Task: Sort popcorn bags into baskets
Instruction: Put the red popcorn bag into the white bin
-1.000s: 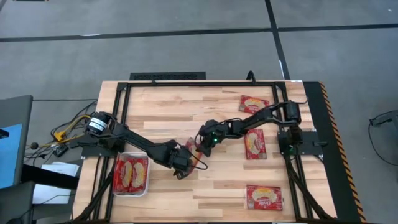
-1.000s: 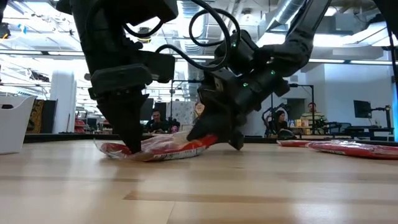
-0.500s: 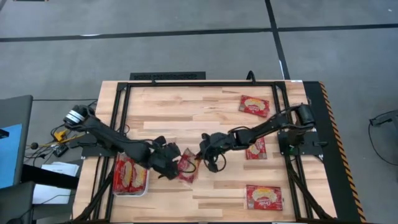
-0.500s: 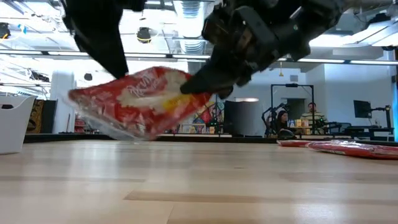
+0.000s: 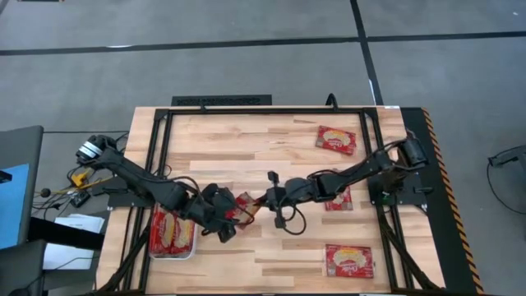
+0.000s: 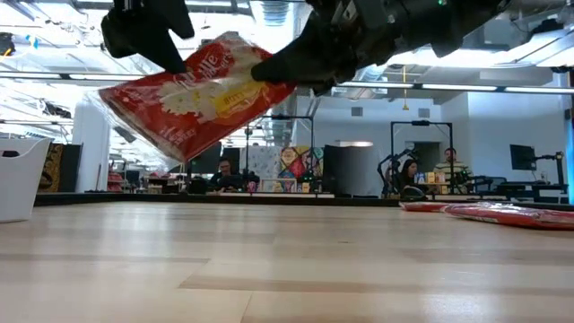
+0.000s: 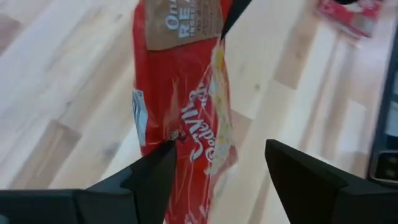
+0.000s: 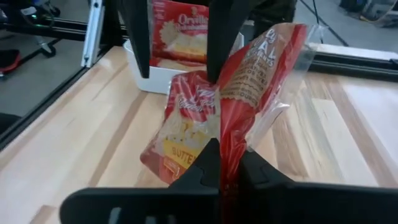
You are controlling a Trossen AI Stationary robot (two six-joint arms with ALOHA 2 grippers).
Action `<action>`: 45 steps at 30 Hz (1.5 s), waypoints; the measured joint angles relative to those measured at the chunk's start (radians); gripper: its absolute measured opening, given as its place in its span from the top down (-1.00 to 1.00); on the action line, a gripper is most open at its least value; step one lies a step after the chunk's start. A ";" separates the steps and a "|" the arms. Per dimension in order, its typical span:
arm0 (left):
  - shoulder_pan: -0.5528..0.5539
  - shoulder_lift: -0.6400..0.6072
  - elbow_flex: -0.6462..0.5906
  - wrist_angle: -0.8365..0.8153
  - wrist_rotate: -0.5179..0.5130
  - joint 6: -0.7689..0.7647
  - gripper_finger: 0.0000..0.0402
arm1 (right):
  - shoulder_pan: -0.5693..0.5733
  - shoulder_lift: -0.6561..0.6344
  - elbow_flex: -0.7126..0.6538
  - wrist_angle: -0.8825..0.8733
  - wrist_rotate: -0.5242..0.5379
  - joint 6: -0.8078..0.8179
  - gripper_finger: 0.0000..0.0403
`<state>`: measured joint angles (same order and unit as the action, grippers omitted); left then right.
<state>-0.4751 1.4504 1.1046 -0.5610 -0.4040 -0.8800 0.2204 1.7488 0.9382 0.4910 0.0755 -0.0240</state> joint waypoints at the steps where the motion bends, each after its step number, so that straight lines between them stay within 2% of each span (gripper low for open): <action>1: 0.000 -0.001 0.000 -0.006 0.014 -0.009 -0.22 | 0.006 -0.001 0.000 0.002 0.008 -0.001 0.88; 6: -0.003 -0.031 0.010 -0.017 0.048 0.005 -0.22 | 0.019 -0.002 0.000 0.000 0.056 -0.014 0.89; 11: -0.011 -0.066 0.034 -0.082 -0.056 0.033 -0.16 | 0.024 -0.003 0.000 0.015 0.051 -0.028 0.89; 15: -0.002 -0.060 0.034 -0.143 -0.085 0.030 -0.12 | 0.027 -0.003 0.000 0.015 0.050 -0.030 0.86; 21: 0.009 -0.041 0.017 -0.096 -0.045 0.049 -0.11 | 0.031 -0.003 0.000 0.030 0.054 -0.031 0.90; 28: 0.008 -0.041 0.010 -0.012 0.007 0.120 -0.08 | 0.030 -0.003 0.000 0.142 0.054 -0.029 0.89; 31: 0.014 -0.041 0.010 -0.013 0.005 0.119 0.11 | 0.030 -0.003 0.001 0.175 0.058 -0.030 0.91; 33: 0.015 -0.041 0.010 -0.013 0.007 0.119 0.34 | 0.031 -0.003 0.001 0.179 0.062 -0.030 0.90; 36: 0.015 -0.041 0.010 -0.010 0.029 0.131 0.80 | 0.033 -0.003 0.001 0.178 0.064 -0.030 0.88; 37: 0.015 -0.041 0.010 -0.009 0.037 0.132 0.88 | 0.035 -0.003 0.001 0.177 0.064 -0.030 0.88; 42: 0.015 -0.041 0.010 -0.013 0.034 0.112 0.92 | 0.035 -0.003 0.001 0.176 0.060 -0.025 0.89; 45: 0.015 -0.041 0.010 -0.017 0.036 0.071 0.96 | 0.034 -0.003 0.001 0.176 0.060 0.014 0.81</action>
<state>-0.4599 1.4090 1.1149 -0.5784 -0.3675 -0.8086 0.2546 1.7458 0.9394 0.6666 0.1351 -0.0100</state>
